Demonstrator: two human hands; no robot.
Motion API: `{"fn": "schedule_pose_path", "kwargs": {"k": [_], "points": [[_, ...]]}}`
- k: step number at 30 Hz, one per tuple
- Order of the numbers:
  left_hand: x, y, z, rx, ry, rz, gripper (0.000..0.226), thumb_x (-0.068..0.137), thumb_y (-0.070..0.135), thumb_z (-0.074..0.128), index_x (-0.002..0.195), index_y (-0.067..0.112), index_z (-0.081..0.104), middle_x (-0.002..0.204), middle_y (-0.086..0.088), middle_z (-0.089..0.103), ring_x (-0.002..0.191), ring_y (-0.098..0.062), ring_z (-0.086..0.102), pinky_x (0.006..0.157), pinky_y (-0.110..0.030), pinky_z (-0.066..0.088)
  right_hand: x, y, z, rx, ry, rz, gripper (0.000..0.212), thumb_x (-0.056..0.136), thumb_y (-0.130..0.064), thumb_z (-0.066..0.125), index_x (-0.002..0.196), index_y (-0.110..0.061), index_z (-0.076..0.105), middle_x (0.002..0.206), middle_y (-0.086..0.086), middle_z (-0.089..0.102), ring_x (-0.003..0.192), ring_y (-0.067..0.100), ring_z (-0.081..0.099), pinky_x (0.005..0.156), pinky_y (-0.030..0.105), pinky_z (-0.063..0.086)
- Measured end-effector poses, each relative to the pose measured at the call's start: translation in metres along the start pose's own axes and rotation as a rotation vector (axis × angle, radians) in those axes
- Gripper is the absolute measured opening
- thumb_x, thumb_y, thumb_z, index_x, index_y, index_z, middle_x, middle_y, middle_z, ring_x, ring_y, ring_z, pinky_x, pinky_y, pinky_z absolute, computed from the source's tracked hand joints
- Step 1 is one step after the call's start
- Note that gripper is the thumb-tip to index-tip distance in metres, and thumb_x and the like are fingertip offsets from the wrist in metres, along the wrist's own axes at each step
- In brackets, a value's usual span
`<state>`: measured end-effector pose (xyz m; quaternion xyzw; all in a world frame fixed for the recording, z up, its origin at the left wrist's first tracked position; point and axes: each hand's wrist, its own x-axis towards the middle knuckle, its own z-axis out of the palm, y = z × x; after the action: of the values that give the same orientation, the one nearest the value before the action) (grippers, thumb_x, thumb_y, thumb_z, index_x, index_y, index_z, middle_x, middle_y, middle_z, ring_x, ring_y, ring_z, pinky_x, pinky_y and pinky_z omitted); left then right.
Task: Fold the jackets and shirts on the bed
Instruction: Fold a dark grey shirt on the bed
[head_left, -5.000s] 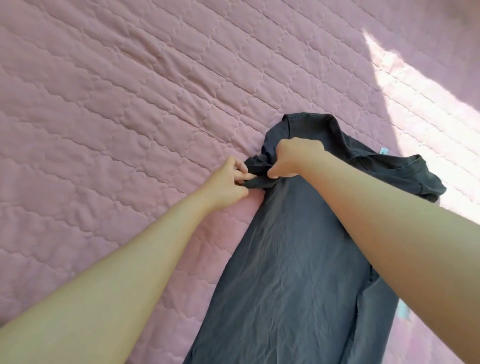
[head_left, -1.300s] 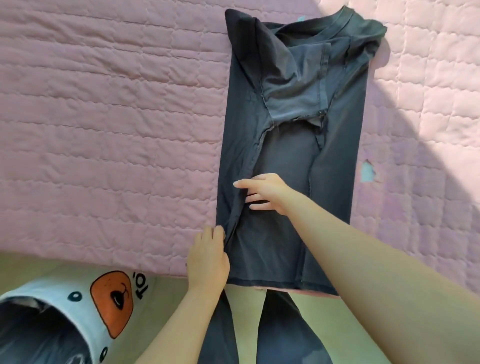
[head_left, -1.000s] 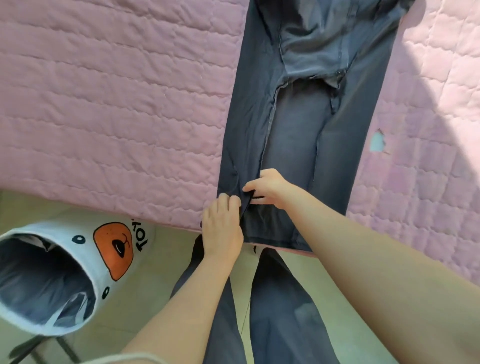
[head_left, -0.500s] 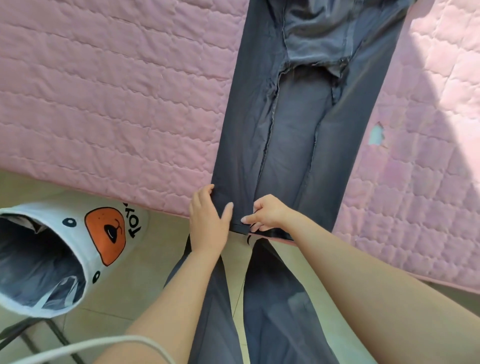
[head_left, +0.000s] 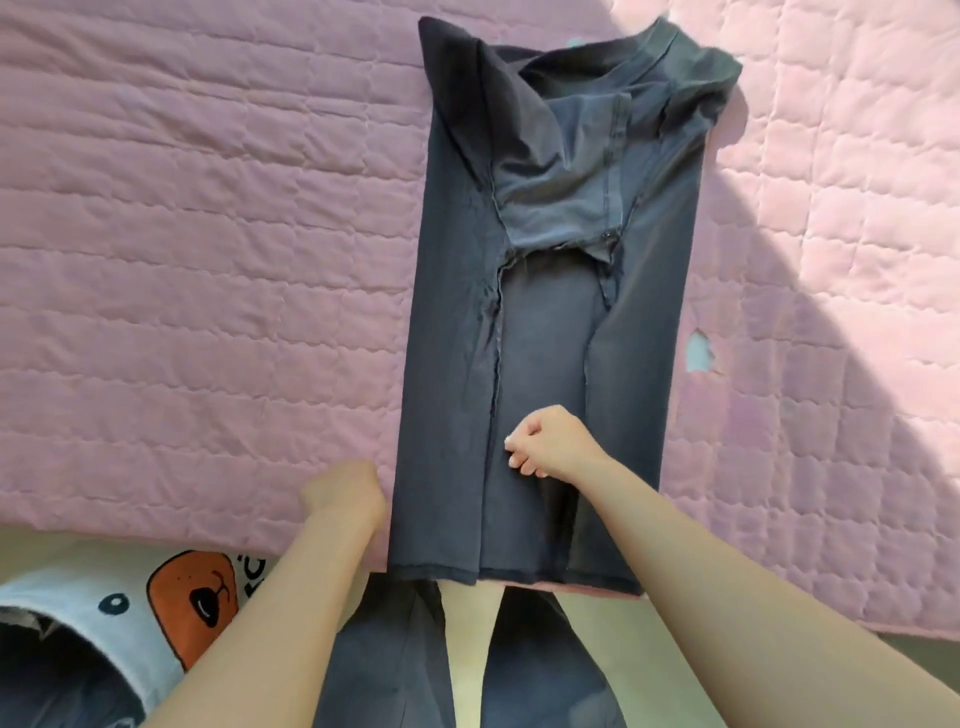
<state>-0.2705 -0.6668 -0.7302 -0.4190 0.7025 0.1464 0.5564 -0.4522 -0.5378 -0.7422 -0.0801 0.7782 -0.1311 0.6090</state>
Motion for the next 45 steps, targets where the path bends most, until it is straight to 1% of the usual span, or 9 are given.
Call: {"fn": "schedule_pose_path", "kwargs": {"k": [7, 12, 17, 23, 27, 33, 37, 41, 45], "points": [[0.065, 0.031, -0.163, -0.861, 0.529, 0.429, 0.015, 0.083, 0.011, 0.060, 0.094, 0.021, 0.061, 0.085, 0.004, 0.064, 0.086, -0.022, 0.064, 0.075, -0.032, 0.048, 0.051, -0.097, -0.120, 0.094, 0.529, -0.413, 0.018, 0.086, -0.029, 0.053, 0.074, -0.022, 0.064, 0.065, -0.007, 0.069, 0.071, 0.016, 0.067, 0.077, 0.035, 0.055], [0.093, 0.055, -0.295, -0.847, 1.123, 0.599, 0.049, 0.076, 0.000, 0.060, 0.123, 0.012, 0.053, 0.123, -0.004, 0.057, 0.115, -0.024, 0.051, 0.098, -0.031, 0.039, 0.076, -0.157, -0.193, 0.021, 0.713, -0.578, 0.024, 0.094, -0.018, 0.046, 0.113, -0.018, 0.061, 0.106, -0.003, 0.065, 0.099, 0.015, 0.059, 0.086, 0.025, 0.042], [0.098, 0.074, -0.357, -0.285, 0.951, 0.714, 0.089, 0.072, -0.007, 0.059, 0.148, 0.027, 0.027, 0.144, -0.003, 0.045, 0.139, -0.026, 0.025, 0.109, -0.040, 0.024, 0.104, -0.196, -0.207, -0.307, 0.564, -0.587, 0.060, 0.087, -0.004, 0.039, 0.146, -0.019, 0.036, 0.148, 0.006, 0.042, 0.137, 0.026, 0.036, 0.113, 0.042, 0.028], [0.107, 0.062, -0.355, 0.060, 1.044, 0.830, 0.029, 0.085, 0.006, 0.066, 0.110, 0.019, 0.070, 0.109, -0.008, 0.051, 0.112, -0.034, 0.037, 0.092, -0.042, 0.030, 0.125, -0.225, -0.206, -0.345, 0.459, -0.383, 0.038, 0.093, -0.025, 0.037, 0.123, -0.018, 0.059, 0.129, 0.003, 0.061, 0.122, 0.027, 0.052, 0.110, 0.050, 0.031], [0.114, 0.052, -0.347, 0.075, 1.039, 0.966, 0.020, 0.083, 0.001, 0.067, 0.096, 0.015, 0.074, 0.107, -0.002, 0.060, 0.105, -0.033, 0.040, 0.087, -0.043, 0.035, 0.135, -0.242, -0.199, -0.064, 0.364, -0.361, 0.025, 0.090, -0.026, 0.056, 0.089, -0.002, 0.064, 0.092, 0.012, 0.066, 0.081, 0.024, 0.059, 0.079, 0.032, 0.047], [0.117, 0.052, -0.348, -0.018, 1.114, 0.980, 0.024, 0.086, 0.002, 0.058, 0.100, 0.016, 0.073, 0.103, -0.003, 0.069, 0.097, -0.034, 0.050, 0.074, -0.040, 0.042, 0.146, -0.270, -0.204, 0.379, 0.237, -0.226, 0.031, 0.099, -0.029, 0.048, 0.127, -0.017, 0.056, 0.115, -0.001, 0.067, 0.081, 0.006, 0.062, 0.062, 0.020, 0.042], [0.125, 0.059, -0.351, -0.205, 1.029, 0.900, 0.031, 0.089, 0.005, 0.048, 0.114, 0.017, 0.062, 0.113, -0.007, 0.063, 0.104, -0.032, 0.056, 0.082, -0.042, 0.047, 0.149, -0.286, -0.220, 0.739, 0.196, -0.386, 0.040, 0.101, -0.020, 0.042, 0.141, -0.016, 0.043, 0.144, -0.002, 0.048, 0.130, 0.011, 0.045, 0.105, 0.028, 0.034], [0.142, 0.075, -0.357, -0.391, 0.900, 0.854, 0.029, 0.093, 0.009, 0.052, 0.122, 0.009, 0.053, 0.123, -0.012, 0.054, 0.110, -0.028, 0.053, 0.094, -0.037, 0.042, 0.144, -0.274, -0.215, 0.385, 0.502, -0.571, 0.039, 0.095, -0.010, 0.049, 0.134, -0.012, 0.050, 0.129, -0.003, 0.054, 0.115, 0.006, 0.049, 0.104, 0.026, 0.038], [0.162, 0.093, -0.369, -0.448, 0.851, 0.796, 0.027, 0.091, 0.020, 0.061, 0.115, 0.008, 0.057, 0.122, -0.014, 0.053, 0.112, -0.029, 0.051, 0.094, -0.035, 0.041, 0.143, -0.225, -0.204, -0.040, 0.684, -0.620, 0.029, 0.087, -0.055, 0.052, 0.096, -0.029, 0.061, 0.090, -0.016, 0.059, 0.091, 0.006, 0.058, 0.094, 0.036, 0.045]]}}
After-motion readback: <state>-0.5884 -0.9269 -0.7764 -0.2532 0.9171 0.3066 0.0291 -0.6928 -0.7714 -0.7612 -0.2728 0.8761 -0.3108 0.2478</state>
